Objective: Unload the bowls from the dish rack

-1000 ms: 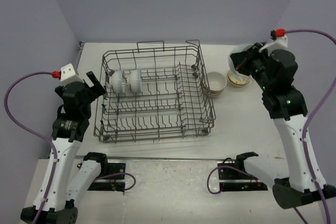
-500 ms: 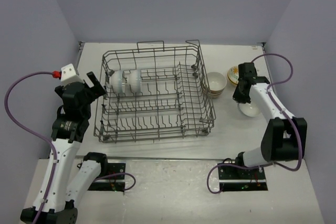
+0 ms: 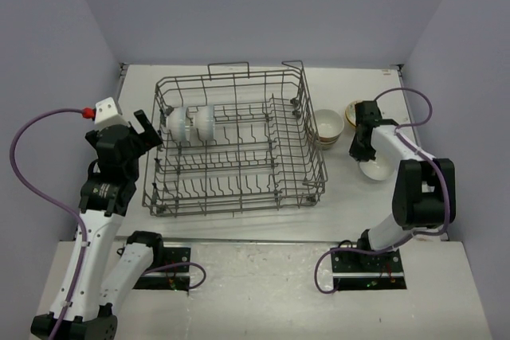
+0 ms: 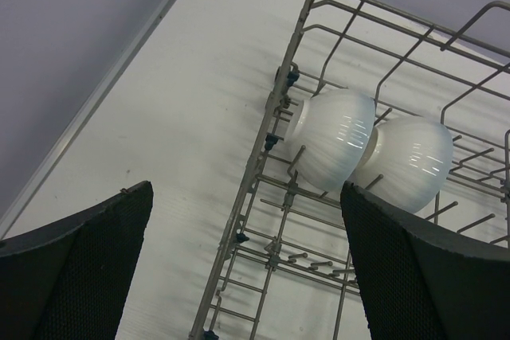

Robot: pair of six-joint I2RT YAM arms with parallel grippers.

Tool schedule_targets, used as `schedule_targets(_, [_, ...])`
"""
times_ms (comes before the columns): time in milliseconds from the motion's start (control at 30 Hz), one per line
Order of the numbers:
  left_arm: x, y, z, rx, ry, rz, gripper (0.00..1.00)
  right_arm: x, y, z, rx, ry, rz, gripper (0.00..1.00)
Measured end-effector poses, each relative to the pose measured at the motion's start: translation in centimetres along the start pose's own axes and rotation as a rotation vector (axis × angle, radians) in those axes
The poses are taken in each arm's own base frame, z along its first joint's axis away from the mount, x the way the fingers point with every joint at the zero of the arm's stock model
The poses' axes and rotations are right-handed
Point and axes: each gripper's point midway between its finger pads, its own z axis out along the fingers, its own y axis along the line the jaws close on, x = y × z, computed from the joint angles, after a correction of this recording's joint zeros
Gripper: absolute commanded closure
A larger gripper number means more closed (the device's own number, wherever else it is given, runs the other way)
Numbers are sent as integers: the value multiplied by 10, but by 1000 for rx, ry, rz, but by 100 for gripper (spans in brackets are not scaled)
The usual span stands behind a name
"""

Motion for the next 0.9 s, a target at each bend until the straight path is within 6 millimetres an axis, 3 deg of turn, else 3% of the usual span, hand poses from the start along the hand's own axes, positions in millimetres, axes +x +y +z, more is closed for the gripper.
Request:
schedule_targets(67, [0,0,0,2,1,0,0,1,-1,4,10,2,-3,93])
schedule_targets(100, [0,0,0,2,1,0,0,1,-2,4,14,-2,-2,80])
schedule_targets(133, [0,0,0,2,1,0,0,0,-2,5,19,-5,-3,61])
schedule_targets(200, [0,0,0,2,2,0,0,0,-2,5,21,-6,2,59])
schedule_targets(233, [1,0,0,3,2,0,0,0,-2,5,21,-6,0,51])
schedule_targets(333, [1,0,0,2,2,1,0,-2,-2,2,14,-15,9,42])
schedule_targets(500, [1,0,0,1,3,1,0,-17,-4,-32,-32,-98,40,41])
schedule_targets(600, [1,0,0,1,3,1,0,-36,-6,-77,-84,-196,66,39])
schedule_targets(667, [1,-1,1,2,4,1,0,-54,-4,-120,-142,-296,87,34])
schedule_targets(800, [2,-1,1,4,9,3,0,-84,27,-245,-418,-567,89,30])
schedule_targets(900, [2,-2,1,9,10,3,0,-75,64,-333,-739,-676,40,27])
